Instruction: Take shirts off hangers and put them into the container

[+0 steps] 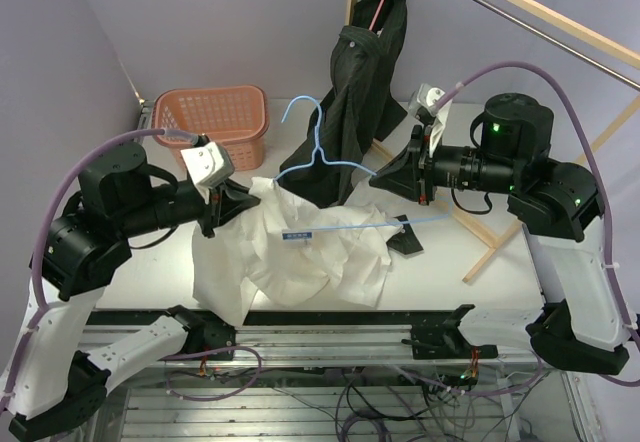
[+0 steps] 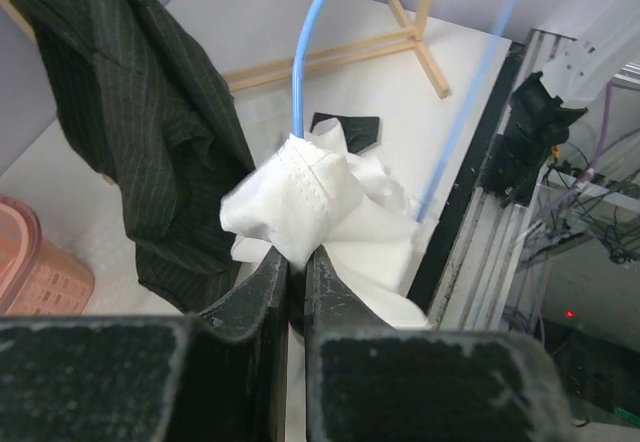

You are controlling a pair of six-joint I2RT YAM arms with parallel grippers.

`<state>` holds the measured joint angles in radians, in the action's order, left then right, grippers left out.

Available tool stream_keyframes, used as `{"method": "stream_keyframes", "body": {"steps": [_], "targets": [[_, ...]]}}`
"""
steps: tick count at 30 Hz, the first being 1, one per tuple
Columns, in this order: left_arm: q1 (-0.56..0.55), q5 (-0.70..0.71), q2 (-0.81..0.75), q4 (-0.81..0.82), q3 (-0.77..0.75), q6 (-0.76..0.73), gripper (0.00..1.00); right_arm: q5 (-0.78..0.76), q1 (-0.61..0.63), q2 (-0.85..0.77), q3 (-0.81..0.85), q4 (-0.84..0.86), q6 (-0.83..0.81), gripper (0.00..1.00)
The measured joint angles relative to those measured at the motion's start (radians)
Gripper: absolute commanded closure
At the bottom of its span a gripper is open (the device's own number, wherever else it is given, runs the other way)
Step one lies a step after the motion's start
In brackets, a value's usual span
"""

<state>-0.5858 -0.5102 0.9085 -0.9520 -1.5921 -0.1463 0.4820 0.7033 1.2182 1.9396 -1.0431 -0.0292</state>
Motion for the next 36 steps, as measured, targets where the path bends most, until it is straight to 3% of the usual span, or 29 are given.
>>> {"method": "stream_keyframes", "body": {"steps": [4,7,12,16,20,21,22,23,24,31,36], "targets": [[0.003,0.037,0.000,0.016,0.001,0.023,0.70,-0.001,0.001,0.000,-0.008,-0.009,0.003,1.00],[0.003,0.140,-0.007,0.071,0.031,0.063,0.69,-0.054,0.001,0.001,-0.008,-0.011,0.031,1.00],[0.003,0.469,0.006,0.155,0.127,0.148,0.69,-0.232,0.001,0.014,0.017,-0.039,0.100,1.00],[0.003,0.708,0.098,0.192,0.147,0.216,0.69,-0.400,0.001,0.032,0.074,-0.087,0.159,1.00],[0.003,0.845,0.178,0.191,0.146,0.290,0.69,-0.489,0.001,0.035,0.117,-0.117,0.191,1.00],[0.003,0.864,0.178,0.193,0.148,0.308,0.68,-0.504,0.001,0.035,0.126,-0.127,0.198,1.00],[0.003,0.875,0.166,0.195,0.156,0.322,0.58,-0.517,0.000,0.035,0.131,-0.135,0.204,1.00],[0.003,0.885,0.142,0.203,0.172,0.336,0.37,-0.535,0.001,0.035,0.138,-0.147,0.211,1.00],[0.003,0.893,0.109,0.212,0.195,0.349,0.30,-0.554,0.001,0.035,0.146,-0.161,0.218,1.00],[0.003,0.937,-0.142,0.227,0.360,0.460,0.17,-0.704,0.000,0.060,0.294,-0.284,0.296,1.00],[0.003,0.939,-0.121,0.222,0.400,0.530,0.15,-0.780,0.000,-0.015,0.304,-0.315,0.376,1.00]]}}
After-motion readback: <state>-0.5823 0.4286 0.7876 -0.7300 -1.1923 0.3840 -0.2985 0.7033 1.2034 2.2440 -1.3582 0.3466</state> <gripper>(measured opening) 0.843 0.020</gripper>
